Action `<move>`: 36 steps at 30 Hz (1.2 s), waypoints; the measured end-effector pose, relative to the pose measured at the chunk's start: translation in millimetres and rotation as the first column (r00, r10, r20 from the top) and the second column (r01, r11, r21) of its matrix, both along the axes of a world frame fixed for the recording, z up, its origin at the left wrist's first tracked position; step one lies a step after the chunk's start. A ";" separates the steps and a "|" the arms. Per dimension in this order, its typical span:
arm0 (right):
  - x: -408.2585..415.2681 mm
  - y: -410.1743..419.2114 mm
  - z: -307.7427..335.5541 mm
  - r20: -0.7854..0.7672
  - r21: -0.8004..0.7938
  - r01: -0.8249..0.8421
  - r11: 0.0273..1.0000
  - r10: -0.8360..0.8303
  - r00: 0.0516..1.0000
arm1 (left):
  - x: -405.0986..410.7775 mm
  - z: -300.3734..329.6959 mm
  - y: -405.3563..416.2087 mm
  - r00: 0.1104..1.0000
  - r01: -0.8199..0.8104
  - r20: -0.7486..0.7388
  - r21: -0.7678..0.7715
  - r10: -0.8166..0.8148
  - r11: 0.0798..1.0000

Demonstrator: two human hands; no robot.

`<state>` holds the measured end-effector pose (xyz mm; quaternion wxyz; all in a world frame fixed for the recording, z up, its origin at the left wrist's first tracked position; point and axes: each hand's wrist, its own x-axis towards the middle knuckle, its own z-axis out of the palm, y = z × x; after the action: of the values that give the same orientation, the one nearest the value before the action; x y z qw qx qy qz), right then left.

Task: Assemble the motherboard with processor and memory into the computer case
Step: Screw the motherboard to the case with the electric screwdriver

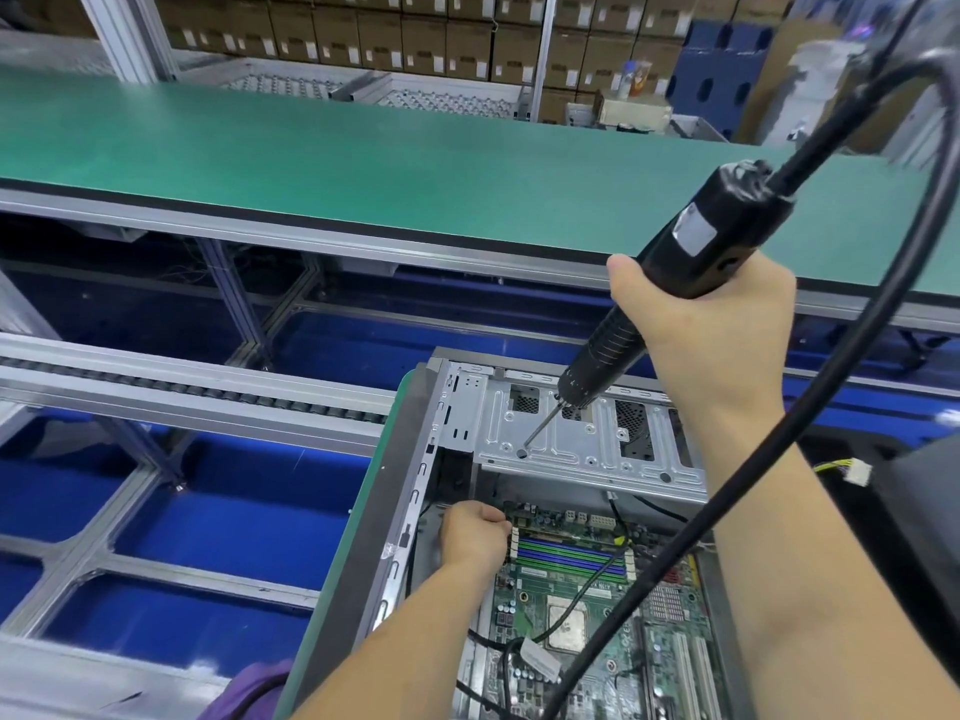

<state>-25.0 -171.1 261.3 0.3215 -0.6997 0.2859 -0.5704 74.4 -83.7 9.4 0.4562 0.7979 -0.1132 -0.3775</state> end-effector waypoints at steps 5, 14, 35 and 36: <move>1.3 5.0 -2.2 0.002 -0.002 -0.017 1.000 0.017 1.000 | 0.3 -4.1 -1.7 1.000 -0.001 0.019 0.002 0.001 1.000; 25.3 -5.3 -34.8 -0.100 0.118 -0.127 0.985 0.139 0.985 | 4.3 -11.4 -4.1 1.000 0.006 -0.011 -0.016 -0.006 1.000; 47.5 -19.3 -80.1 -0.306 0.174 -0.067 0.982 0.119 0.945 | 4.9 -31.7 -8.0 0.993 0.056 0.101 0.044 -0.060 0.997; 47.4 -19.1 -80.3 -0.307 0.180 -0.071 0.981 0.124 0.944 | 4.6 -31.9 -8.2 0.992 0.071 0.097 0.031 -0.074 0.997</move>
<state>22.4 -190.2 181.0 0.3565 -0.7662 0.3453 -0.4081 79.0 -91.8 -22.6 0.4250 0.8170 -0.1594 -0.3556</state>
